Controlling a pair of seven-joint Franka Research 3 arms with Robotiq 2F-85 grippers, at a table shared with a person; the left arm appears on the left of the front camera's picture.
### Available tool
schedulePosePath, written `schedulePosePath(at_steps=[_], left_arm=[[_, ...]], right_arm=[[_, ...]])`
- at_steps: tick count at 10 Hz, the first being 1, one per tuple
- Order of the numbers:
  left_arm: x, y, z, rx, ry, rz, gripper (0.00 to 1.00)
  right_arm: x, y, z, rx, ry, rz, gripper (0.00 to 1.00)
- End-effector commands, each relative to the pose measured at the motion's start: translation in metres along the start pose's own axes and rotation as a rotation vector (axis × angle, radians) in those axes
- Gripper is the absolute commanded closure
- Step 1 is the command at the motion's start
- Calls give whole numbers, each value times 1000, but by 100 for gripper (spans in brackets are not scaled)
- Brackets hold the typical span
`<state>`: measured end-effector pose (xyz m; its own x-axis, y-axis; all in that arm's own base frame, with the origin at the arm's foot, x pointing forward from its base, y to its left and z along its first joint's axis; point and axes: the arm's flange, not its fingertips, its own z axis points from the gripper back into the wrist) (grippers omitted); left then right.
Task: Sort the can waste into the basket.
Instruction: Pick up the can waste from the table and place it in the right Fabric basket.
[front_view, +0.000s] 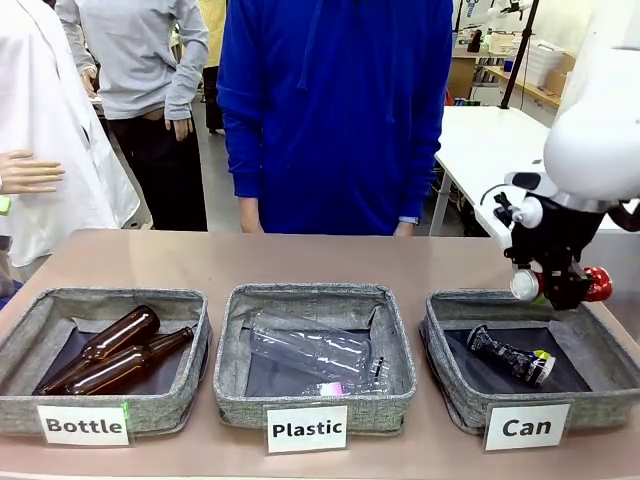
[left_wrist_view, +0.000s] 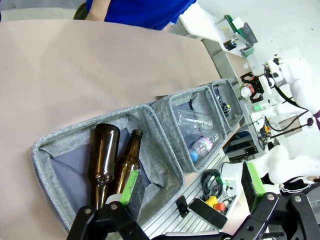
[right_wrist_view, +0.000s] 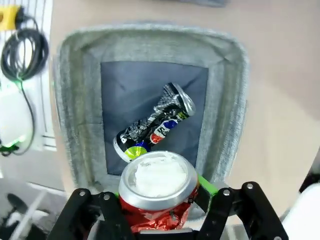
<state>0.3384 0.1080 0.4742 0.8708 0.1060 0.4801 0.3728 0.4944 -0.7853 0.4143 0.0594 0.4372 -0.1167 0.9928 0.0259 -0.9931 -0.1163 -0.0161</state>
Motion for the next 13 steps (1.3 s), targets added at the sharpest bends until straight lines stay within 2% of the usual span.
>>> schedulePosePath(at_steps=[1,2,5,7,8,9,10,13], left_arm=[[-2,-1,1,-1,3,-4,0],[-2,-1,1,-1,3,-4,0],[-2,-1,1,-1,3,-4,0],[-2,-1,1,-1,3,-4,0],[-2,-1,1,-1,3,-4,0],[-2,-1,1,-1,3,-4,0],[-2,-1,1,-1,3,-4,0],[-2,-1,1,-1,3,-4,0]], right_arm=[[-13,11,-19,24,-62,62,92],[-11,16,-27,51,-75,47,92],[-3,24,-39,8,-114,-67,92],[1,33,-48,-15,-130,-27,92],[2,35,-52,0,-143,-46,52],[1,37,-58,14,-147,-48,8],[2,38,-60,7,-147,-79,0],[0,36,-59,-9,-158,-148,0]])
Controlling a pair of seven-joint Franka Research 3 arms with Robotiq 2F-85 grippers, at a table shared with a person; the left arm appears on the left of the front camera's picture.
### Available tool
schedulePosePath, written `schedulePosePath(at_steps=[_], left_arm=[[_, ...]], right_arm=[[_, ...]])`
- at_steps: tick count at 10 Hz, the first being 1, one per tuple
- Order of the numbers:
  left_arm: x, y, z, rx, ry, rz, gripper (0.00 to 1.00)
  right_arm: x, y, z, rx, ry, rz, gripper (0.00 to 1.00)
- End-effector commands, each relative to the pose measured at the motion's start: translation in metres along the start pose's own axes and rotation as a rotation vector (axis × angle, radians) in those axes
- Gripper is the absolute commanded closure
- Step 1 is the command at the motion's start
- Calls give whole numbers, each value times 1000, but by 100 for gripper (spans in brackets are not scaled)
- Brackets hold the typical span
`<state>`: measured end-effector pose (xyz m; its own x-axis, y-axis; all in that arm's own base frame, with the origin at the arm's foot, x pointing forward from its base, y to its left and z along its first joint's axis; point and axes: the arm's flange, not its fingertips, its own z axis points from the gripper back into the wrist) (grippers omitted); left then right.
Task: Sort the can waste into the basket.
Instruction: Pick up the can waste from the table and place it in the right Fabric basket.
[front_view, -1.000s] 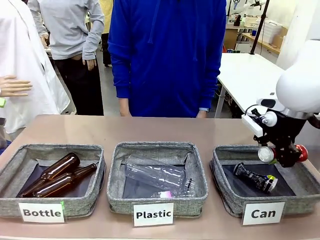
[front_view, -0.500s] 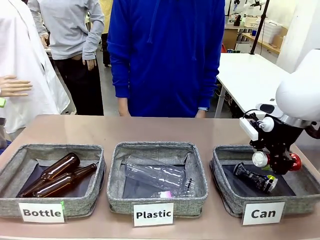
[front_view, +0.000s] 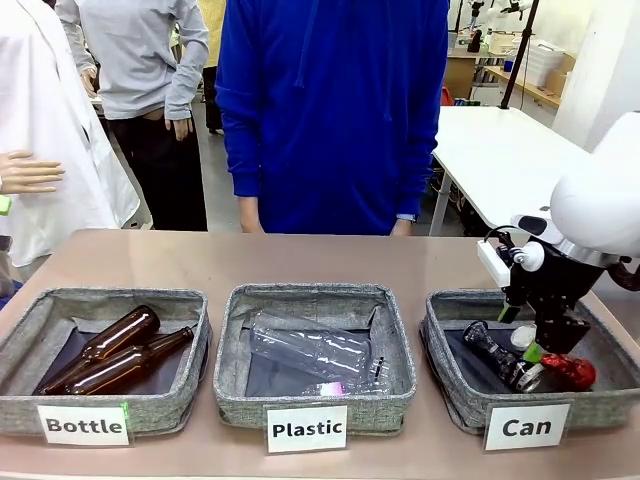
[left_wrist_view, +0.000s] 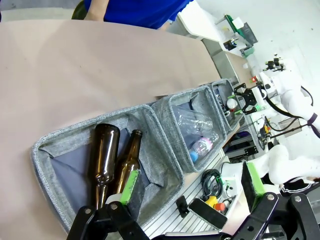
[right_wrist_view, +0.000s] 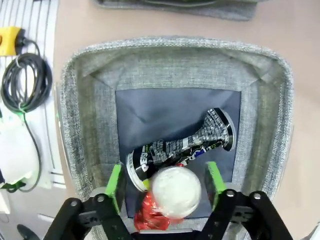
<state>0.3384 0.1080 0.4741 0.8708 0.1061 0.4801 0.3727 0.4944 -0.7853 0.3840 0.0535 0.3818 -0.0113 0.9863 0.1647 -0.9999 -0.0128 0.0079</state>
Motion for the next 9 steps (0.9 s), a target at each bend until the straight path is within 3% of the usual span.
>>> schedulePosePath(at_steps=[1,3,5,6,7,8,9], left_arm=[[-2,-1,1,-1,3,-4,0],[-2,-1,1,-1,3,-4,0],[-2,-1,1,-1,3,-4,0],[-2,-1,1,-1,3,-4,0],[-2,-1,1,-1,3,-4,0],[-2,-1,1,-1,3,-4,0],[-2,-1,1,-1,3,-4,0]], right_arm=[[1,3,-5,-19,-32,-60,0],[-3,-1,-3,12,-87,-120,0],[-14,-8,10,70,-261,-297,0],[-21,-11,26,211,-431,-515,0],[-28,-15,44,457,-685,-837,0],[-42,-18,53,496,-852,-1023,0],[-56,-15,57,512,-1018,-1118,0]])
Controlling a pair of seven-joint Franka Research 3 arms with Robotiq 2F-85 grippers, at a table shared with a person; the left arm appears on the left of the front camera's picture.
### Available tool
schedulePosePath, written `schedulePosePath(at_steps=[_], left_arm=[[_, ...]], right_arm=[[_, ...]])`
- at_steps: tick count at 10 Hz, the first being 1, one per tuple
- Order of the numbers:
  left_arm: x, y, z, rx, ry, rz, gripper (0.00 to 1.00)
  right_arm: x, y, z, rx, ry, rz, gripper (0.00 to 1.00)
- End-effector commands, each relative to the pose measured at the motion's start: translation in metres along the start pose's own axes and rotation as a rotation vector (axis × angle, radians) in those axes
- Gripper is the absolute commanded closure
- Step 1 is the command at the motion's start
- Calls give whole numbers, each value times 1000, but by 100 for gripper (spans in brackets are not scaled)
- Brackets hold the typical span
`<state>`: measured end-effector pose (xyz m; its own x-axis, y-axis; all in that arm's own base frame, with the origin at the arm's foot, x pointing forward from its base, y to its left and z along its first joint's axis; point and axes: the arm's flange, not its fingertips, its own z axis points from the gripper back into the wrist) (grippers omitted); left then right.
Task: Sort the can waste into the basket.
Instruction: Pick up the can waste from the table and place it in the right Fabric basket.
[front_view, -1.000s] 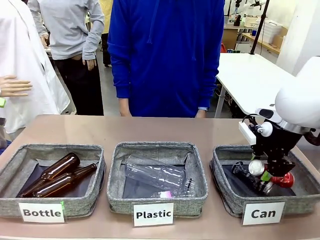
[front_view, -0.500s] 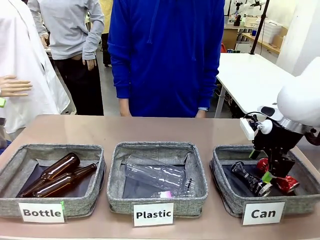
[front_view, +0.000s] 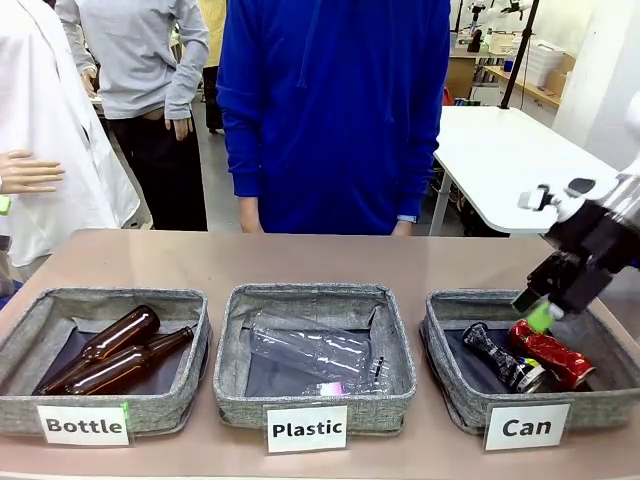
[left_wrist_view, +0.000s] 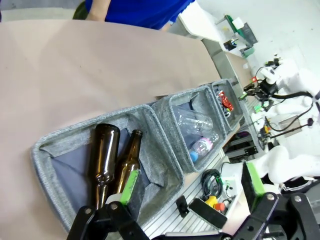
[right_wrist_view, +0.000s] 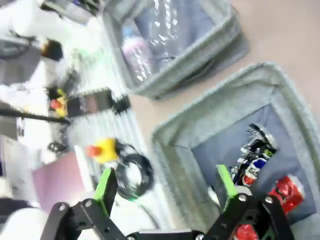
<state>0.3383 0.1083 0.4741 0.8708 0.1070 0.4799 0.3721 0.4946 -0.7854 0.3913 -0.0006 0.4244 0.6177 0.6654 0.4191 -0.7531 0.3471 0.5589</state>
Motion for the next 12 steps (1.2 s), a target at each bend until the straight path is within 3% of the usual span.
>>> schedulePosePath(at_steps=[1,2,4,8,9,12], left_arm=[[-2,-1,1,-2,4,-5,0],[-2,-1,1,-2,4,-5,0],[-2,-1,1,-2,4,-5,0],[-2,-1,1,-2,4,-5,0],[-2,-1,1,-2,4,-5,0],[-2,-1,1,-2,4,-5,0]], right_arm=[[-14,-12,22,236,-727,-492,0],[-26,-20,31,271,-862,-652,0],[-53,-28,42,339,-1055,-798,0],[-69,-27,44,290,-1153,-779,0],[-84,-43,53,322,-813,-733,0],[-84,-43,53,322,-813,-733,0]])
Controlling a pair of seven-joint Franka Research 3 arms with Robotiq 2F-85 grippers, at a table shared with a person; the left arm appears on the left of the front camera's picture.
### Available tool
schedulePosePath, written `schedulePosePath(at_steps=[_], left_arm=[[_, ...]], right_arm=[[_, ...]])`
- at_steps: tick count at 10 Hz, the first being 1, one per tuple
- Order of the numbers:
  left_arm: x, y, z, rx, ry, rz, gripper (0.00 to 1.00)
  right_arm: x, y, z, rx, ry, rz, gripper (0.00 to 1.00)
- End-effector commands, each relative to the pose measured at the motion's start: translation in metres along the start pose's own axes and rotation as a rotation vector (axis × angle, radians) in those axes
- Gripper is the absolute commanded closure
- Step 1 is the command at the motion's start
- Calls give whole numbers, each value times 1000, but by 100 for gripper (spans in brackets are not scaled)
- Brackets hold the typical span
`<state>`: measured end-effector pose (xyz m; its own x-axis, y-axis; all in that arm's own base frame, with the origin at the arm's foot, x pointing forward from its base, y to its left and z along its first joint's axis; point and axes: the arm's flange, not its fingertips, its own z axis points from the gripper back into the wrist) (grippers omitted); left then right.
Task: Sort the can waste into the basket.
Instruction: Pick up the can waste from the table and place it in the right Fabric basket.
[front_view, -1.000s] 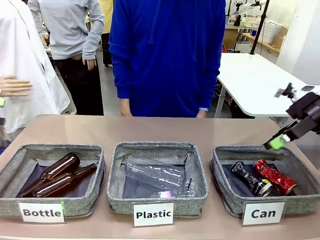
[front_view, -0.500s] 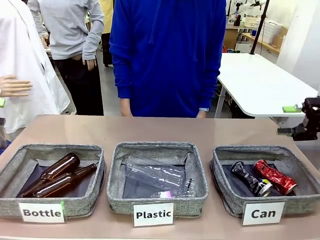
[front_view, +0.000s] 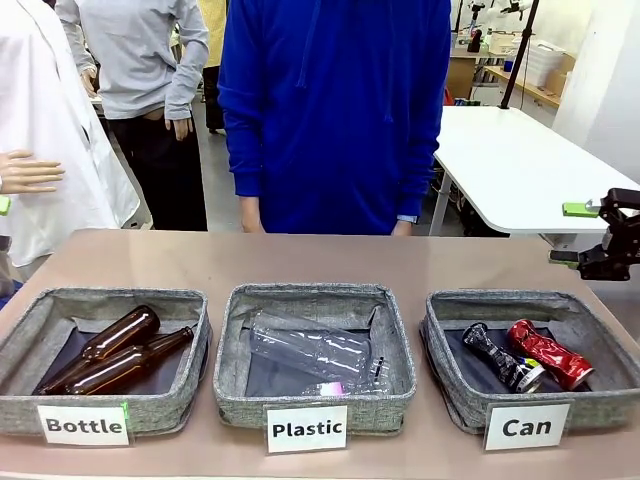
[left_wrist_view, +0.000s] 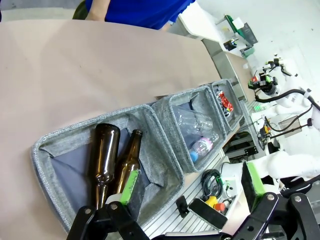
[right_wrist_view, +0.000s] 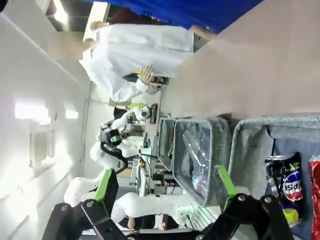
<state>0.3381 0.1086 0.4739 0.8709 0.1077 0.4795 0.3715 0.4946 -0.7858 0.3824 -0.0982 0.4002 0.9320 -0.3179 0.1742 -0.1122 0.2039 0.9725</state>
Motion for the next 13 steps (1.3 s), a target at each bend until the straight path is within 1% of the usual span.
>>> schedulePosePath(at_steps=[1,13], left_arm=[[-2,-1,1,-2,4,-5,0],[-2,-1,1,-2,4,-5,0]], right_arm=[[5,1,7,-2,22,20,0],[5,1,7,-2,22,20,0]])
